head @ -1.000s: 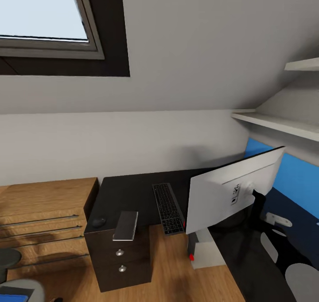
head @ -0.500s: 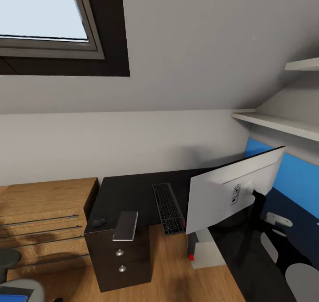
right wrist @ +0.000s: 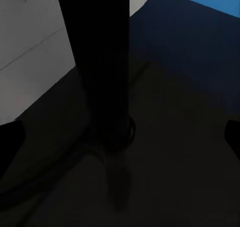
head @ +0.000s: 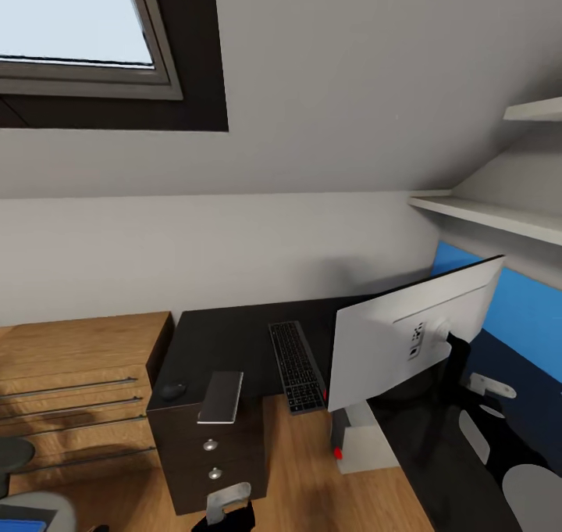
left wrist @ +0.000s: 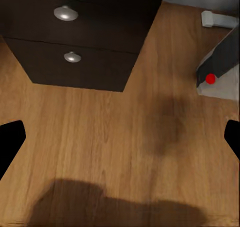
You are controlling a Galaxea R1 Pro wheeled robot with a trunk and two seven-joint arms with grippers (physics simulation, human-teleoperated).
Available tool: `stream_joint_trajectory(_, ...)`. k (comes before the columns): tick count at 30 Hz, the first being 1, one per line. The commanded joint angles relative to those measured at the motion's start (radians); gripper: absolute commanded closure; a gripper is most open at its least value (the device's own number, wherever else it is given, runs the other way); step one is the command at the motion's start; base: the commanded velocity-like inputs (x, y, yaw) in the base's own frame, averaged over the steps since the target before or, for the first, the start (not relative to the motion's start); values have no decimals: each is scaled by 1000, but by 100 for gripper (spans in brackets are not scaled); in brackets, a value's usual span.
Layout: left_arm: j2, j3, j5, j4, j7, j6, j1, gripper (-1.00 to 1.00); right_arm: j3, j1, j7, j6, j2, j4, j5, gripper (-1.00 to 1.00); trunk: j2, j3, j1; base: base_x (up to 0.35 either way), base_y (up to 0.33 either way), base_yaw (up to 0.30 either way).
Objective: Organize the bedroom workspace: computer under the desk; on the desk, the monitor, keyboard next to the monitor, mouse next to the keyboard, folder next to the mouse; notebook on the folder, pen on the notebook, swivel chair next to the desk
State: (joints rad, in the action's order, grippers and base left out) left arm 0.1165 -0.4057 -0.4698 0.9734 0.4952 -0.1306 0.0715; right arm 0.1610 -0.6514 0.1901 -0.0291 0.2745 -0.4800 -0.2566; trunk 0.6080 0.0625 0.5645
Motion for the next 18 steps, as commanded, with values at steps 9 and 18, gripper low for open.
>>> stream_joint_trajectory(9, -1, -4, -5, 129, 8, -115, -2, -100, -1, -1, 2, 15, 0, 12, -8, -100, 65, 30, 35, 0, 0, 0)
stream_joint_trajectory(18, -6, -3, -33, 305, 7, -302, -9, -100, -3, -1, 2, 64, 0, 38, -7, -100, 128, 59, 70, 0, 0, 0)
